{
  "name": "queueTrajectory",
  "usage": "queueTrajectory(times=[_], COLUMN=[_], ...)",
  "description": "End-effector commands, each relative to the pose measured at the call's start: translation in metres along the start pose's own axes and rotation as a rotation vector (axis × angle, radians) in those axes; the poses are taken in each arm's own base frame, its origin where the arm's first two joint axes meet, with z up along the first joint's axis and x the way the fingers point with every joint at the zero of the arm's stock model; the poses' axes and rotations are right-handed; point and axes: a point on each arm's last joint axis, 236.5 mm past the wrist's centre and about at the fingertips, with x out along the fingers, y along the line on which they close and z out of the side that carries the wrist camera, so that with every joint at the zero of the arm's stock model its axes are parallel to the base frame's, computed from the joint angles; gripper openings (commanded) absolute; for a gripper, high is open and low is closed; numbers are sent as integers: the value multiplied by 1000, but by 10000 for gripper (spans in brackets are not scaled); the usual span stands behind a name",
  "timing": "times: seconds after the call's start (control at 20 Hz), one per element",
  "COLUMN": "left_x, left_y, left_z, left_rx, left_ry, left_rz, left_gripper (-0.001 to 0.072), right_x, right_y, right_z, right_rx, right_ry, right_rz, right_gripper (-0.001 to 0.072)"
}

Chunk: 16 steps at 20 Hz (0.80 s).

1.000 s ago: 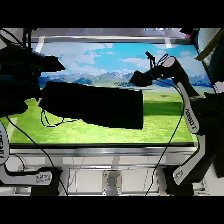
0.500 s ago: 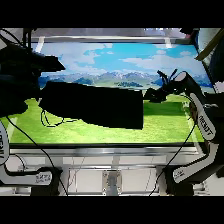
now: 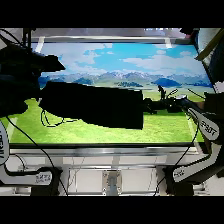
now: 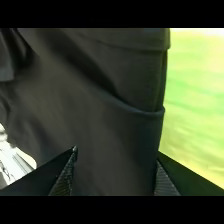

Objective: Fold the clothes and pants, and hang the long-sleeved shirts on hangers.

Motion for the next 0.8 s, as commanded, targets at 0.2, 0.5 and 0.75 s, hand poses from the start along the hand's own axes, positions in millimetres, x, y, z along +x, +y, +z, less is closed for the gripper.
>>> queueTrajectory(times=[0.2,0.5,0.75], left_x=[1,15,80], left_y=[1,4,-41], left_z=[0,-7,-65], left_rx=[-5,-17,7], left_ry=[2,40,227], left_rz=[-1,-13,-111], left_gripper=[24,15,14], right_x=[42,14,-90], right_y=[29,75,76], right_z=[-15,-33,-42], right_rx=[-46,-102,-177], right_ry=[-2,61,23], right_rz=[22,85,-102], right_gripper=[303,7,7])
